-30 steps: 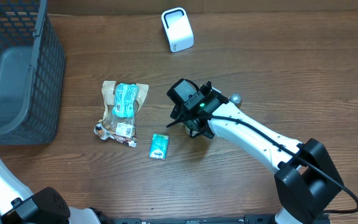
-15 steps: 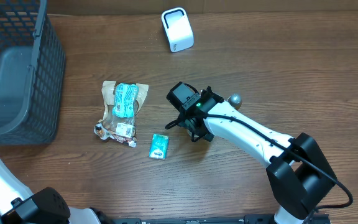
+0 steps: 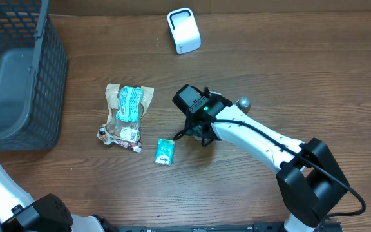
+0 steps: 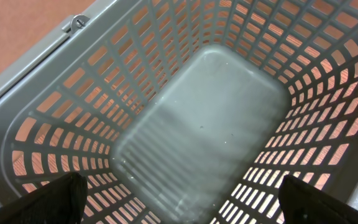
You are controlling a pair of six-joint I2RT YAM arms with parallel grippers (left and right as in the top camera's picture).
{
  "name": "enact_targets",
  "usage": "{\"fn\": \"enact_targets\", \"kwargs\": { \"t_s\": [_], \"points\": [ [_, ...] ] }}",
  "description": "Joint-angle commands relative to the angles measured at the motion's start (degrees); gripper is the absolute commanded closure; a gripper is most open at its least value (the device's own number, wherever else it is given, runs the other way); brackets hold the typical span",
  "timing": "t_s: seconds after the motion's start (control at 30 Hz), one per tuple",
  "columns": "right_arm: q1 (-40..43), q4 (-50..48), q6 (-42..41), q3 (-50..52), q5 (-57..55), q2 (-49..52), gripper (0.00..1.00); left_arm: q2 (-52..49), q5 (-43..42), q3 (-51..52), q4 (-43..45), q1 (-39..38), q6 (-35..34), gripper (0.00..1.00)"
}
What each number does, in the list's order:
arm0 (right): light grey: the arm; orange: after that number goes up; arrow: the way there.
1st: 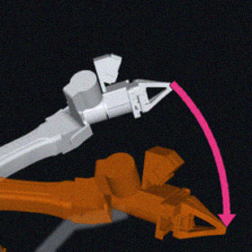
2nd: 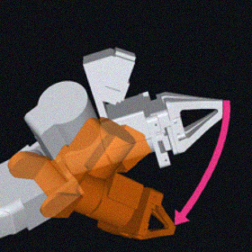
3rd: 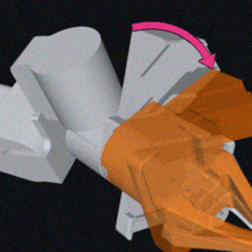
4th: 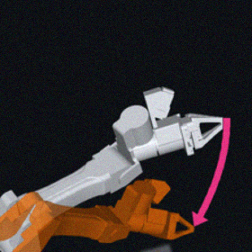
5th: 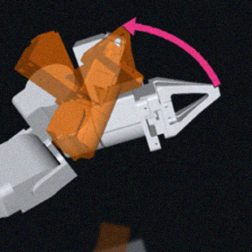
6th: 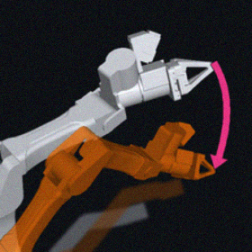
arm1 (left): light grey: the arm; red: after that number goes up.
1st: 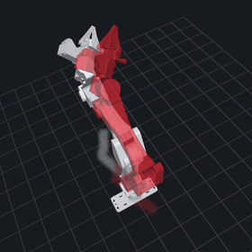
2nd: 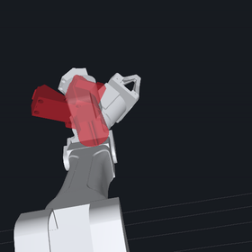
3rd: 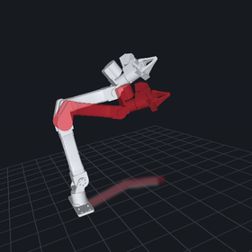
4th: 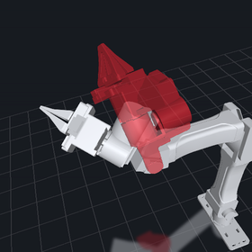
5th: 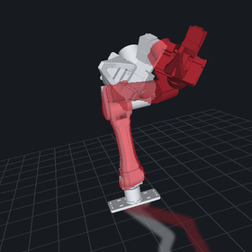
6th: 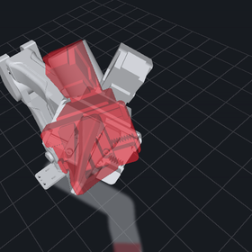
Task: Scan the item barcode
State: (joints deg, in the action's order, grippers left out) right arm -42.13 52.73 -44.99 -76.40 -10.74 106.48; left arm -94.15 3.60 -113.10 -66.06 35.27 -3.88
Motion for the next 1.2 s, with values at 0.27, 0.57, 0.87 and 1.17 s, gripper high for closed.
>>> {"fn": "enact_targets", "kwargs": {
  "t_s": [0.27, 0.57, 0.87, 1.17],
  "points": [
    [-0.02, -3.10, 26.01, -0.17, -8.94, 0.15, 0.46, -0.46, -0.48, -1.01, 0.04, -0.04, 1.11, 0.00],
    [-0.02, -4.04, 25.97, -0.17, -8.72, 0.15, 0.38, -0.46, -0.48, -1.01, 0.04, -0.04, 1.11, 0.00],
    [-0.02, -4.46, 26.01, -2.14, -10.93, 0.15, 0.00, -0.46, -0.48, -1.01, 0.04, -0.04, 1.11, 0.00],
    [-0.94, 7.87, 25.97, -18.01, -1.81, 0.15, 0.00, -0.46, -0.48, -1.01, 0.04, -0.04, 1.11, 0.00]
  ]
}}
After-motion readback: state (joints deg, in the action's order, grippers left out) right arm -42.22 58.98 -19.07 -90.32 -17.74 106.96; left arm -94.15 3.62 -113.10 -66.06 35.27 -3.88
